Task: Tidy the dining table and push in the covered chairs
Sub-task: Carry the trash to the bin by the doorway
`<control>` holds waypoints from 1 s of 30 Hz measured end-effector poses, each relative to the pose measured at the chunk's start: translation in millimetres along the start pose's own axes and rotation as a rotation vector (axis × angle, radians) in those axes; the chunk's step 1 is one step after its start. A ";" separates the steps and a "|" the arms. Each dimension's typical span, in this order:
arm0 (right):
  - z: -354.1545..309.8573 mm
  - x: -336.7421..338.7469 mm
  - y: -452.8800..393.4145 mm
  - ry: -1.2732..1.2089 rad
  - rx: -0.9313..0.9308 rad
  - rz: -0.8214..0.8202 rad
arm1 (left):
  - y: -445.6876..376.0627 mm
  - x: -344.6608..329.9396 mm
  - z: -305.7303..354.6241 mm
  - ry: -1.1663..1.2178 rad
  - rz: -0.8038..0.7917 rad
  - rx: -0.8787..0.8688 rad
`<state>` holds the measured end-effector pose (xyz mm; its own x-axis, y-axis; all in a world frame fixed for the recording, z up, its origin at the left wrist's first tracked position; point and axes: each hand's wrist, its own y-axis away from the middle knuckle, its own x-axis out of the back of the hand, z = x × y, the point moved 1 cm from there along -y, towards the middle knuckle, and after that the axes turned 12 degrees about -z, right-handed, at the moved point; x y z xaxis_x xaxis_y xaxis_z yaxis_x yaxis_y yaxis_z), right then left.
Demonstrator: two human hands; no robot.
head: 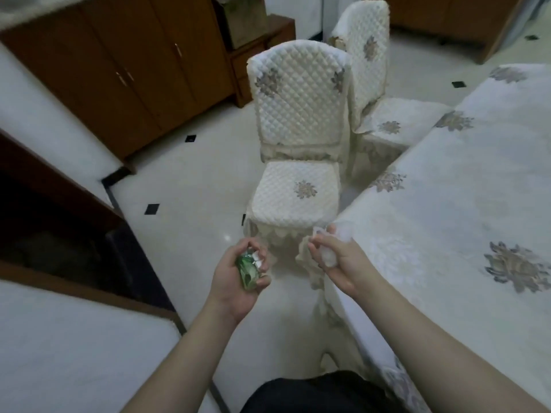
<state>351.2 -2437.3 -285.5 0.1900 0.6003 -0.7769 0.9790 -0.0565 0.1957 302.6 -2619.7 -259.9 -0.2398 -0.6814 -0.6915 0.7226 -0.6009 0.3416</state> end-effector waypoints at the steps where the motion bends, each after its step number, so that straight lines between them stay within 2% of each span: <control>1: 1.3 -5.8 -11.2 -0.003 -0.013 -0.015 | -1.3 3.1 7.0 0.000 0.023 -0.014; 5: 12.7 -28.8 -53.8 -0.080 -0.094 -0.090 | -3.3 22.5 36.8 0.017 0.084 -0.085; 14: 57.8 -75.7 -157.0 -0.012 -0.265 -0.124 | -17.1 97.3 106.2 0.121 0.149 -0.227; 21: 112.7 -138.8 -251.3 -0.115 -0.393 -0.292 | -48.0 177.4 193.0 0.169 0.174 -0.330; 25: 139.9 -180.1 -306.0 -0.066 -0.432 -0.289 | -61.7 220.7 254.8 0.199 0.189 -0.363; 30: 159.9 -209.4 -361.2 -0.051 -0.491 -0.125 | -85.8 254.1 308.9 0.196 0.191 -0.356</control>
<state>-30.4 -2670.1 -289.2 0.0887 0.5378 -0.8384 0.8470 0.4022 0.3476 -20.6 -2870.4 -268.2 0.0223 -0.6541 -0.7561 0.9283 -0.2673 0.2586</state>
